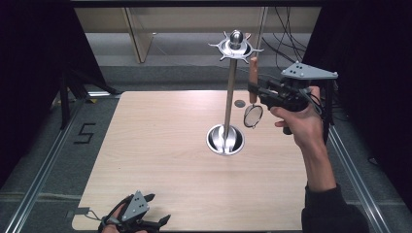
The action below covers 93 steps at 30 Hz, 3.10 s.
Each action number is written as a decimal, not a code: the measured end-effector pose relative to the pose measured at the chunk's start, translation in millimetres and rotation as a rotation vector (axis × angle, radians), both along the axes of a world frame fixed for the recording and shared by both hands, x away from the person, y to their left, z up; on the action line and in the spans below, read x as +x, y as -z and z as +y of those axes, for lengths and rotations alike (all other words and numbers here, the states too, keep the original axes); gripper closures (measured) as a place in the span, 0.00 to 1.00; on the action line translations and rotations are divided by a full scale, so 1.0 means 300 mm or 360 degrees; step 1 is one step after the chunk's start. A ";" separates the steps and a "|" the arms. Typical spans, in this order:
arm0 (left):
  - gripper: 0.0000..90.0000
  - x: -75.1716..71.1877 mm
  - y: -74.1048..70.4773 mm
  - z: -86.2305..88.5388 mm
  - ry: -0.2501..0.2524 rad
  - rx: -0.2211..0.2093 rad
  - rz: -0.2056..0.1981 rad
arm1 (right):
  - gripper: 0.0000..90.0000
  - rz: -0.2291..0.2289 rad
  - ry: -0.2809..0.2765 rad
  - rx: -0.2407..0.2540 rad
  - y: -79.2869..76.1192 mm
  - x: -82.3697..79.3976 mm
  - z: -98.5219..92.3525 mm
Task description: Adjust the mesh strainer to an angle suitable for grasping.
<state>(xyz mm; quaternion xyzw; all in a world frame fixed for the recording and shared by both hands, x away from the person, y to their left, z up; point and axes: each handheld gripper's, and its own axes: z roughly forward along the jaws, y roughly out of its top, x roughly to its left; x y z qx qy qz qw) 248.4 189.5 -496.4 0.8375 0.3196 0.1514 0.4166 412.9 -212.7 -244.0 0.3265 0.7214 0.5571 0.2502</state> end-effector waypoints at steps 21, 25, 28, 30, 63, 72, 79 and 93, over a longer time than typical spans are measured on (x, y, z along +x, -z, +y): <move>0.17 0.000 0.006 -0.006 -0.0026 -0.0048 -0.0027 | 0.76 0.0043 0.0020 -0.0037 -0.005 0.039 0.038; 0.17 0.000 0.003 -0.002 -0.0011 -0.0017 -0.0020 | 0.76 0.0054 0.0031 -0.0034 -0.002 0.046 0.040; 0.17 0.000 0.002 -0.001 -0.0007 -0.0010 -0.0013 | 0.76 0.0031 0.0033 -0.0051 0.000 0.052 0.041; 0.17 0.000 0.002 -0.001 -0.0007 -0.0011 -0.0013 | 0.76 0.0035 0.0024 -0.0050 0.002 0.056 0.042; 0.17 0.003 0.000 0.003 0.0001 0.0030 -0.0036 | 0.59 0.0044 0.0040 -0.0006 0.091 -0.011 -0.032; 0.17 0.000 0.005 -0.005 -0.0016 -0.0030 -0.0024 | 0.56 0.0027 0.0045 0.0007 0.146 -0.038 -0.065; 0.17 0.008 0.002 0.002 0.0016 0.0012 -0.0065 | 0.54 0.0053 0.0070 0.0023 0.193 -0.073 -0.076; 0.17 0.004 -0.001 0.002 -0.0002 0.0005 -0.0054 | 0.51 0.0088 0.0080 -0.0028 0.282 -0.089 -0.087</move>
